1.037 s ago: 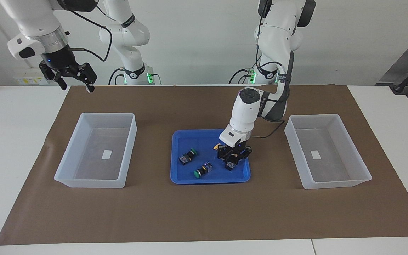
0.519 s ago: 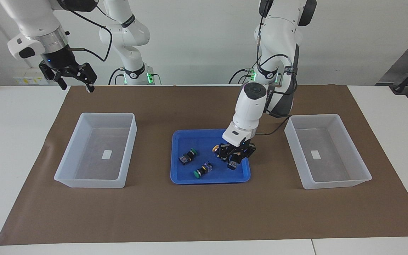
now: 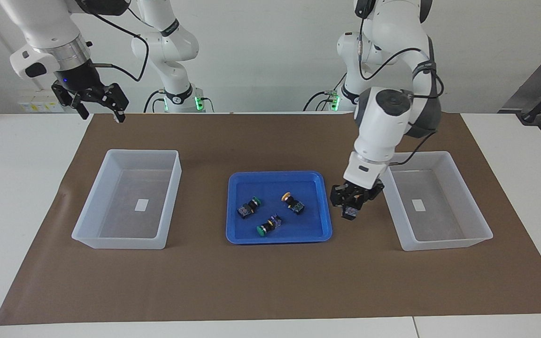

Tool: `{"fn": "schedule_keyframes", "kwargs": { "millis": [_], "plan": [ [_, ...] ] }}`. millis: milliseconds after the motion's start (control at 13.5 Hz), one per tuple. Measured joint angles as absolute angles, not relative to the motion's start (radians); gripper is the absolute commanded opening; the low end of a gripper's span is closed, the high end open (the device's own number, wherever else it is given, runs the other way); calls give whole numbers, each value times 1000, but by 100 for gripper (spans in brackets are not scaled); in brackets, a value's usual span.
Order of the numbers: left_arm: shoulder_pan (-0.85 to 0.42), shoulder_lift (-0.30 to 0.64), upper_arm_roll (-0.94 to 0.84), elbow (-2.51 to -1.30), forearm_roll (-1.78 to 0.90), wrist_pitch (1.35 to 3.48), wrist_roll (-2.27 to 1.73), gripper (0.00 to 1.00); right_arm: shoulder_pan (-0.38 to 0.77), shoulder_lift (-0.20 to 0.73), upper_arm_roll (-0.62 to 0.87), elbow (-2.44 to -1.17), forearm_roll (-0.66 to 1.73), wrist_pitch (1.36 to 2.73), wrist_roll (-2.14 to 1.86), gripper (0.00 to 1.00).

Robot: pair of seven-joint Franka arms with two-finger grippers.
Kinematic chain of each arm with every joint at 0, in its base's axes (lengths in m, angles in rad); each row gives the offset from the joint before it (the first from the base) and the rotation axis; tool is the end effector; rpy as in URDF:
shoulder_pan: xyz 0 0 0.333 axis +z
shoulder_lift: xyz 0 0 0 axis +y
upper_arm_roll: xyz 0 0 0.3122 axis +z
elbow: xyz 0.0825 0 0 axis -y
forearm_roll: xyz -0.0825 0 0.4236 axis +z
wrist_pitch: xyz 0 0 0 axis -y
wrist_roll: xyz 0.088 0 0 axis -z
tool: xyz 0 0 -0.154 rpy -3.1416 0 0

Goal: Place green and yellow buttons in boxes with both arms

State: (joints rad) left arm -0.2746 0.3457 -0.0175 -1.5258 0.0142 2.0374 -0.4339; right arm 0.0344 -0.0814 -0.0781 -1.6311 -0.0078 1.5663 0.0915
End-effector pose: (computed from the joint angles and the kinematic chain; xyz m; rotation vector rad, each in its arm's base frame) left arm 0.6947 -0.2062 0.4148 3.0726 0.2123 0.2435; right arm 0.5686 -0.0275 0.5896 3.1333 -0.2120 0.0257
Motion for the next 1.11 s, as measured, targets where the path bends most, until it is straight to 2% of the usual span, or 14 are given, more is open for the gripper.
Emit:
{"fn": "schedule_keyframes", "kwargs": {
  "millis": [370, 593, 815, 1111],
  "plan": [
    [-47, 344, -17, -1496, 14, 1928, -147, 0, 43, -88, -75, -1634, -7, 1580, 92, 100],
    [47, 343, -17, -1504, 13, 1938, -17, 0, 138, -82, -56, -1697, -7, 1732, 175, 100],
    [73, 338, -17, -1594, 13, 2064, 6, 0, 262, -26, -47, -1743, -7, 1880, 402, 100],
    [74, 336, -19, -1758, 13, 2247, 6, 0, 383, 107, -44, -1753, 3, 2087, 663, 100]
  ]
}}
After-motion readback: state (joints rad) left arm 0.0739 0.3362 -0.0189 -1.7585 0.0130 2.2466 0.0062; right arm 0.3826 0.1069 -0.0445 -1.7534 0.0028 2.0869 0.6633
